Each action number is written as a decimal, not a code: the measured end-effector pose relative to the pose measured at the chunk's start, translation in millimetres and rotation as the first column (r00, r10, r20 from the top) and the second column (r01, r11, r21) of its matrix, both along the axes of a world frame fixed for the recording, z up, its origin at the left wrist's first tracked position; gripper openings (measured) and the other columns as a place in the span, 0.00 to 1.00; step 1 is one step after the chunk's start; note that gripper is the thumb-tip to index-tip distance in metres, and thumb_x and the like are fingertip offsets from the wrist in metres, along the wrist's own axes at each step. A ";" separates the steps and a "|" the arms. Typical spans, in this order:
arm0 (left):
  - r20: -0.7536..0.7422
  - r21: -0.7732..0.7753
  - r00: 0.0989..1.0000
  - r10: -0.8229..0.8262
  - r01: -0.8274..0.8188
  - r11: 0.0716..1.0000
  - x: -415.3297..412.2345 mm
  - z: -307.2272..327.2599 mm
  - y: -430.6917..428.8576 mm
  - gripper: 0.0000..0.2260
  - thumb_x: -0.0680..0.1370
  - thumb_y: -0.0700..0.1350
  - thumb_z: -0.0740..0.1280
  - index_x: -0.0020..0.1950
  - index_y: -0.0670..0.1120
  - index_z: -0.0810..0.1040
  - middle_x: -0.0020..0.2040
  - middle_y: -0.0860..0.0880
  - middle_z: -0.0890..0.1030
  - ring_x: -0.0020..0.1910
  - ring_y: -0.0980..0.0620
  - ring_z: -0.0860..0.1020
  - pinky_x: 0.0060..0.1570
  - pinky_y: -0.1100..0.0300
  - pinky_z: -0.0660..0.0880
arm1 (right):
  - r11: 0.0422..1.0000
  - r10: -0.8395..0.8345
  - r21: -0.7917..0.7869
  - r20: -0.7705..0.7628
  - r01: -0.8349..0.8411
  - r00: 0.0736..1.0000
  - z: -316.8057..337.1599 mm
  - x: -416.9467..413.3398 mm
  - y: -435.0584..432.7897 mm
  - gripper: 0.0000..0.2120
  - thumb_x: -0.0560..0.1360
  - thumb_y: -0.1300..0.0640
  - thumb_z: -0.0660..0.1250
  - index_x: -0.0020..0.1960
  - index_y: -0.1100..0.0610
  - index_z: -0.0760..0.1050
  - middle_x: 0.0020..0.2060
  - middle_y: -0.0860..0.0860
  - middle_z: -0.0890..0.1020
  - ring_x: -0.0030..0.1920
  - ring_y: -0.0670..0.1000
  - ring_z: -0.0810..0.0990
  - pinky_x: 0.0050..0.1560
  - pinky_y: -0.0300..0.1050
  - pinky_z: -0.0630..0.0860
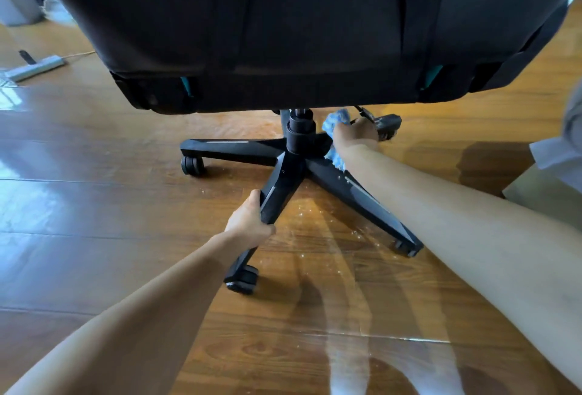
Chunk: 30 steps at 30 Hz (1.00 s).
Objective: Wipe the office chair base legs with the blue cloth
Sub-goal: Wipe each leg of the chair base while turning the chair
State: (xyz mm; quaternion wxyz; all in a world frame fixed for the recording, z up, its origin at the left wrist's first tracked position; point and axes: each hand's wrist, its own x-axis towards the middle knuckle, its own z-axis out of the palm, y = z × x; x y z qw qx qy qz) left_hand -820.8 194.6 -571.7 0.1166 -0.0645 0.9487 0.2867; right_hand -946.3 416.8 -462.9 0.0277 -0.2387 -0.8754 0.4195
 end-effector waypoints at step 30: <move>0.097 -0.170 0.995 -0.020 0.036 0.985 -58.3 15.9 8.9 0.29 0.73 0.40 0.78 0.66 0.47 0.64 0.60 0.46 0.76 0.50 0.43 0.77 0.40 0.52 0.73 | 0.800 0.243 0.429 0.408 -0.420 0.880 -39.8 8.6 33.5 0.21 0.77 0.40 0.57 0.53 0.58 0.74 0.38 0.54 0.73 0.36 0.54 0.75 0.32 0.44 0.67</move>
